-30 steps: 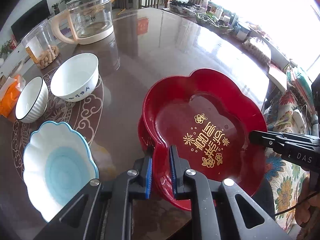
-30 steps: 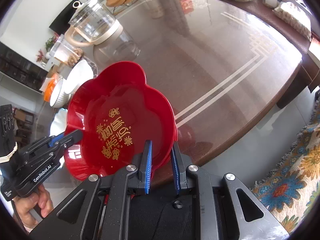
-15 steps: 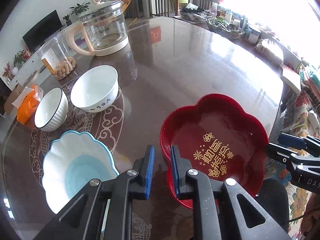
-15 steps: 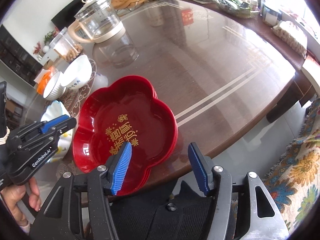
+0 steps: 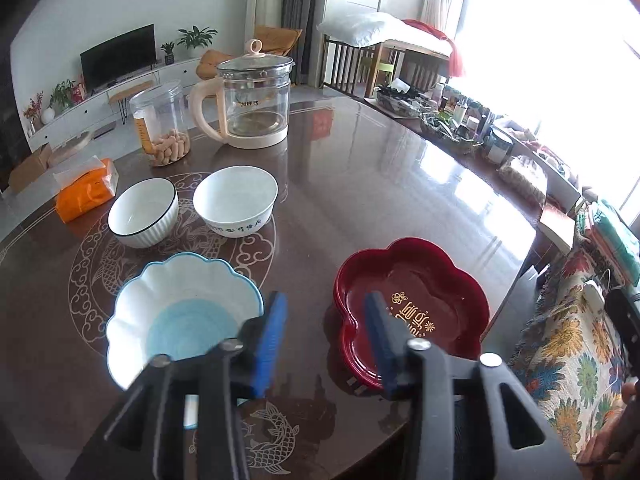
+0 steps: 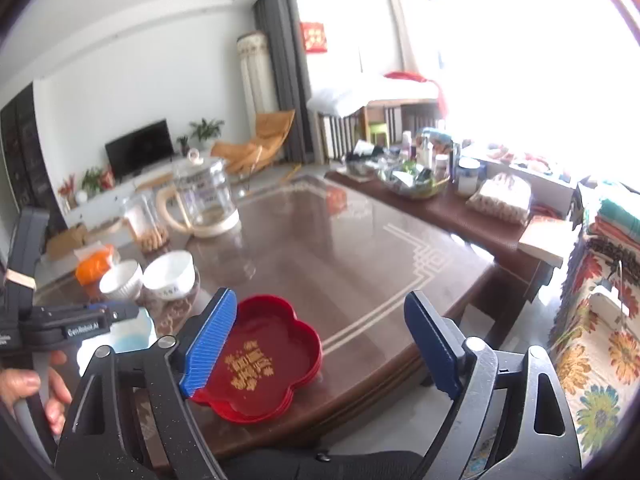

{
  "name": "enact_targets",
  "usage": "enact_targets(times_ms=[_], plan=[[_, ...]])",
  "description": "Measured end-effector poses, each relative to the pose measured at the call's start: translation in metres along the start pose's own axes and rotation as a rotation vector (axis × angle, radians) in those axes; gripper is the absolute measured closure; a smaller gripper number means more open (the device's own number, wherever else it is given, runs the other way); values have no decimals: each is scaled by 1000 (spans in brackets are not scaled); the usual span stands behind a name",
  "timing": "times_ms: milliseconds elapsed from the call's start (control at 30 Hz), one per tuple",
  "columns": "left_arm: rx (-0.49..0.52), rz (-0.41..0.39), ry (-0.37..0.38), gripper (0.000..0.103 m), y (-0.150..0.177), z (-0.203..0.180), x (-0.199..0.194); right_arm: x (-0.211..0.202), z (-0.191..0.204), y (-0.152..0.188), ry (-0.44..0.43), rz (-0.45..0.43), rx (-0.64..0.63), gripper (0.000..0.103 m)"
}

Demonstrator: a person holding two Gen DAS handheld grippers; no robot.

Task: Organize plates and bowls
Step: 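Withdraw the right gripper and move it to the blue scalloped bowl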

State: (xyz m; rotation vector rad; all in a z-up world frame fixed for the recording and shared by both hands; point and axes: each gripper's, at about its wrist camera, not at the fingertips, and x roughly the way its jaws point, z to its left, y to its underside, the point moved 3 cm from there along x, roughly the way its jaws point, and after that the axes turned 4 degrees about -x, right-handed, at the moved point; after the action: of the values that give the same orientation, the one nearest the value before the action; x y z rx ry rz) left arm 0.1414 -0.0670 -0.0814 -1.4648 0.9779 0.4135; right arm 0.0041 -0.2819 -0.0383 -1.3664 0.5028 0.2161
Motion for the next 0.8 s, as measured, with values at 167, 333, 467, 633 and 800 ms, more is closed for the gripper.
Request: enact_targets(times_ms=[167, 333, 467, 633, 800], plan=[[16, -23, -20, 0, 16, 0, -14, 26, 2, 25, -73, 185, 45, 14], [54, -35, -166, 0, 28, 7, -23, 23, 15, 31, -69, 180, 3, 14], [127, -113, -356, 0, 30, 10, -38, 14, 31, 30, -73, 145, -80, 14], [85, -159, -438, 0, 30, 26, -57, 8, 49, 27, -78, 109, -146, 14], [-16, -116, -416, 0, 35, 47, -58, 11, 57, 29, -95, 128, -169, 14]])
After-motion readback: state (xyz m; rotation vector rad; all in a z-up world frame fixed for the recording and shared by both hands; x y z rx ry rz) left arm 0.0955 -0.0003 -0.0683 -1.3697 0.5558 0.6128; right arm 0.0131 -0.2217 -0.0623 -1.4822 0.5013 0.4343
